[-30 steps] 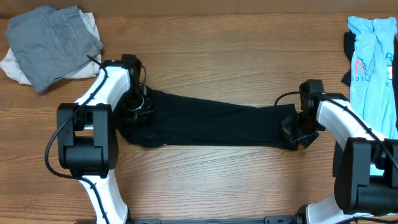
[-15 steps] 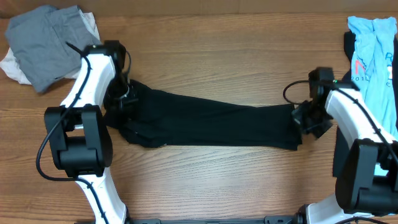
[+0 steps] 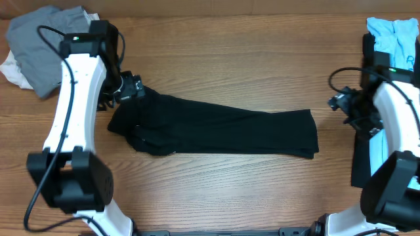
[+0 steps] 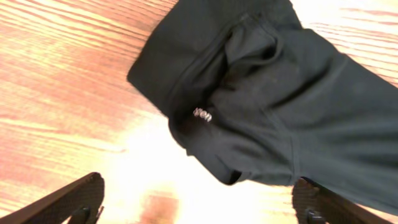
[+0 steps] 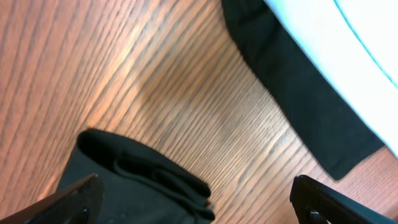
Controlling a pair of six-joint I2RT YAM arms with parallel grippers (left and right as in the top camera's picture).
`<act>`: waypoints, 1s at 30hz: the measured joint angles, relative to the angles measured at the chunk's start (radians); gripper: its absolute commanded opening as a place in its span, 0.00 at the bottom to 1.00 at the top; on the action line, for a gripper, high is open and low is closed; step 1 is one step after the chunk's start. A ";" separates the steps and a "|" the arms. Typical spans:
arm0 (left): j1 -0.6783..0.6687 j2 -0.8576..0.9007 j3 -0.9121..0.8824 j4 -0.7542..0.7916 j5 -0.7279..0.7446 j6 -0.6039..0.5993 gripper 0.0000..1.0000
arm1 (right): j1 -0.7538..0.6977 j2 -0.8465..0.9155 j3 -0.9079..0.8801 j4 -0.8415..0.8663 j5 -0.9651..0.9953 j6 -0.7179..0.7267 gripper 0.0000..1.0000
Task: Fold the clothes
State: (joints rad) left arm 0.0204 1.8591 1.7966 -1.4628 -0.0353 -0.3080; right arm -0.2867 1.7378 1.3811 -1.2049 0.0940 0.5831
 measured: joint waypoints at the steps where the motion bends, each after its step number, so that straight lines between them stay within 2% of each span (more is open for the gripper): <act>1: 0.000 -0.018 0.002 -0.008 0.000 0.000 1.00 | -0.025 0.000 0.000 0.015 -0.031 -0.034 1.00; 6: 0.000 -0.069 0.004 -0.027 0.002 0.000 1.00 | -0.140 0.000 -0.030 0.123 -0.278 -0.263 1.00; 10: 0.000 -0.071 0.004 -0.031 0.003 0.000 1.00 | -0.161 0.000 -0.129 0.182 -0.432 -0.392 1.00; 15: 0.000 -0.071 0.004 -0.032 0.005 0.000 1.00 | -0.157 0.000 -0.220 0.244 -0.505 -0.453 1.00; 30: 0.000 -0.071 0.004 -0.034 0.021 0.000 1.00 | -0.157 0.000 -0.402 0.368 -0.603 -0.490 1.00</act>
State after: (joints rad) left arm 0.0204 1.7885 1.8004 -1.4963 -0.0147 -0.3077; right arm -0.4435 1.7382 0.9794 -0.8368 -0.5095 0.0929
